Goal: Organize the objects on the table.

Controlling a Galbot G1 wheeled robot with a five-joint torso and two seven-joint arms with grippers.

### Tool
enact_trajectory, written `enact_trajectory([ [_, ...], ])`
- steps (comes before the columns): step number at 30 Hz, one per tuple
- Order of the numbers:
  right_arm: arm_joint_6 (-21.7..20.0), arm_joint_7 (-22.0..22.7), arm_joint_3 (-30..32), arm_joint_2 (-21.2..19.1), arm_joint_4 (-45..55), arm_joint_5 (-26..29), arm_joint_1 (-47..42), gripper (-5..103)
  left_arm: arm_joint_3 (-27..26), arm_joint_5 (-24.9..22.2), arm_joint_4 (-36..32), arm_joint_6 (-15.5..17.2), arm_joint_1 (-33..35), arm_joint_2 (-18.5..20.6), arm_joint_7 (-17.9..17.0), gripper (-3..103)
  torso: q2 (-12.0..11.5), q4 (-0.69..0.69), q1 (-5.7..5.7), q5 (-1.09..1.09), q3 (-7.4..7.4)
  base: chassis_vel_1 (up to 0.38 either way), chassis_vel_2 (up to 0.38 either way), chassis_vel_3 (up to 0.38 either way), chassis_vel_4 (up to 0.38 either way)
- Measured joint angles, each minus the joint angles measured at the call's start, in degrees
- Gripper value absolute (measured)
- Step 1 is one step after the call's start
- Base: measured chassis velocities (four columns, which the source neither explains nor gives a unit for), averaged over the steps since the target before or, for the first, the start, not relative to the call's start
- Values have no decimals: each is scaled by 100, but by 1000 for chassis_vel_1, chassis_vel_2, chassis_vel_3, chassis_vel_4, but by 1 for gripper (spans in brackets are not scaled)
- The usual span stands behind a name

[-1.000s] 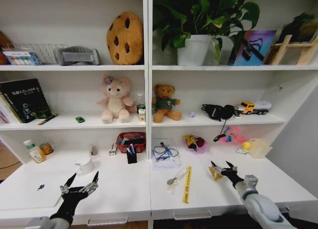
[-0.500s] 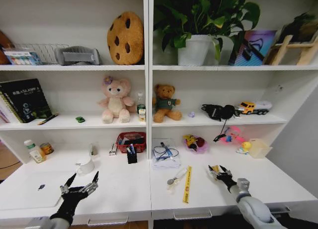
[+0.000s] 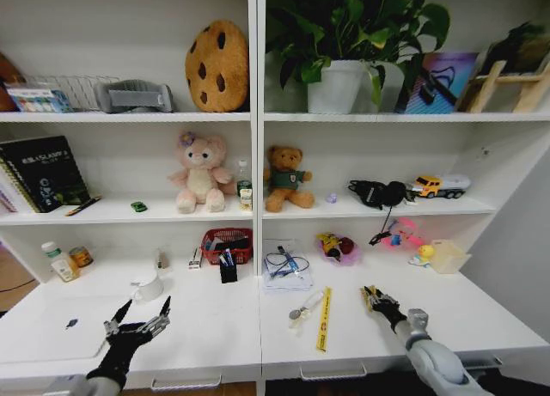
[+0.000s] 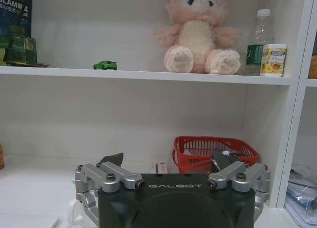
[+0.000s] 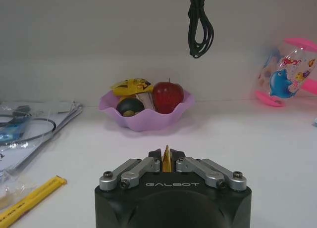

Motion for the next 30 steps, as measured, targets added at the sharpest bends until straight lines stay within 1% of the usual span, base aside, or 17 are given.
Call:
enact_trajectory([
  [2,-8,-31,29,-9,4,56,19,3,0,0,0,1,0,0,0,100,0,1,0,0,0,0,0,0,0],
  [6,23,-46,78,-6,-20,77,-11,0,0,0,0,0,0,0,0,100,0,1,0,0,0,0,0,0,0],
  [13,176,-66,52,0,-62,133,78,0,0,0,0,0,0,0,0,100,0,-1,0,0,0,0,0,0,0],
  [15,377,-124,-99,23,-248,228,380,0,0,0,0,1,0,0,0,100,0,0,0,0,0,0,0,0,0],
  [16,377,-124,-99,23,-248,228,380,0,0,0,0,1,0,0,0,100,0,0,0,0,0,0,0,0,0],
  [17,464,-147,-207,59,-410,270,654,0,0,0,0,0,0,0,0,100,0,-1,-1,2,0,0,0,0,0],
  [18,464,-147,-207,59,-410,270,654,0,0,0,0,0,0,0,0,100,0,-1,-1,2,0,0,0,0,0],
  [20,477,-144,-414,81,-696,429,1224,0,0,0,0,0,0,0,1,100,0,4,-1,0,0,0,0,0,0],
  [21,477,-144,-414,81,-696,429,1224,0,0,0,0,0,0,0,1,100,0,4,-1,0,0,0,0,0,0],
  [22,489,-181,-479,82,-825,435,1421,0,0,0,0,0,0,0,1,100,0,4,-1,0,0,0,0,0,0],
  [24,583,-348,-625,98,-1166,246,1887,0,0,0,0,0,0,0,1,100,-1,3,0,-1,0,0,0,0,0],
  [25,583,-348,-625,98,-1166,246,1887,0,0,0,0,0,0,0,1,100,-1,3,0,-1,0,0,0,0,0],
  [26,587,-395,-727,109,-1312,224,2122,0,0,0,0,0,0,0,1,100,-1,-1,0,0,0,0,0,0,0],
  [28,597,-457,-936,137,-1557,215,2443,0,0,0,0,0,0,0,1,100,-1,0,0,0,0,0,0,0,0],
  [30,604,-475,-1021,164,-1668,207,2556,0,0,0,0,0,0,0,1,100,0,0,0,0,1,0,0,0,0],
])
